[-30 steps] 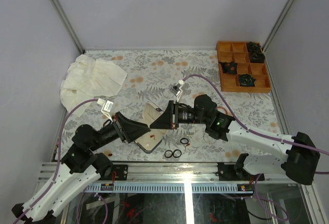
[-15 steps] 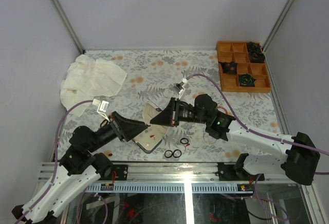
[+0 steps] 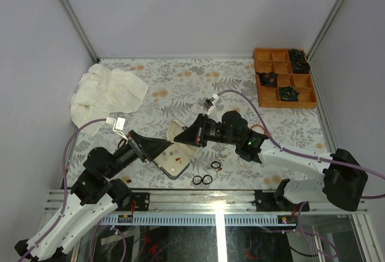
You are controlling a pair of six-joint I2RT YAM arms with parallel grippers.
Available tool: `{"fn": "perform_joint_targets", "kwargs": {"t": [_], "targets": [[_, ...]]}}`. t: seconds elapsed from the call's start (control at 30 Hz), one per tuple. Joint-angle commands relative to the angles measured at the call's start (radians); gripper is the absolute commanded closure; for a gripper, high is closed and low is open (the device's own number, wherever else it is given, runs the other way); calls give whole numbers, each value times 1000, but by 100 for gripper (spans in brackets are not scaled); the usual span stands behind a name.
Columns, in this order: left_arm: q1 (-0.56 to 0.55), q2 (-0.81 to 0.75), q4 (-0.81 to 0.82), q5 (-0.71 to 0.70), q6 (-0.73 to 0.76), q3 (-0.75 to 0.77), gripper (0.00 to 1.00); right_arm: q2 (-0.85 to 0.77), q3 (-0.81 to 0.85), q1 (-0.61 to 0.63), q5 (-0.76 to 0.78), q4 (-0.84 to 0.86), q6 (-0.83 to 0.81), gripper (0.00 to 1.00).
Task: Organize the mixed jewelry
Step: Place the jewelry in the jewelry box.
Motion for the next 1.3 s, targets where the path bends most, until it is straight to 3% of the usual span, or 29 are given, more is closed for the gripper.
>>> {"fn": "perform_joint_targets", "kwargs": {"t": [0.0, 0.23, 0.53, 1.27], "targets": [[3, 8, 6, -48, 8, -16, 50, 7, 14, -8, 10, 108, 27, 100], [4, 15, 6, -62, 8, -19, 52, 47, 21, -7, -8, 168, 52, 100], [4, 26, 15, -63, 8, -21, 65, 69, 24, -8, -9, 183, 60, 100], [4, 38, 15, -77, 5, -23, 73, 87, 33, -8, -34, 205, 69, 100]]}}
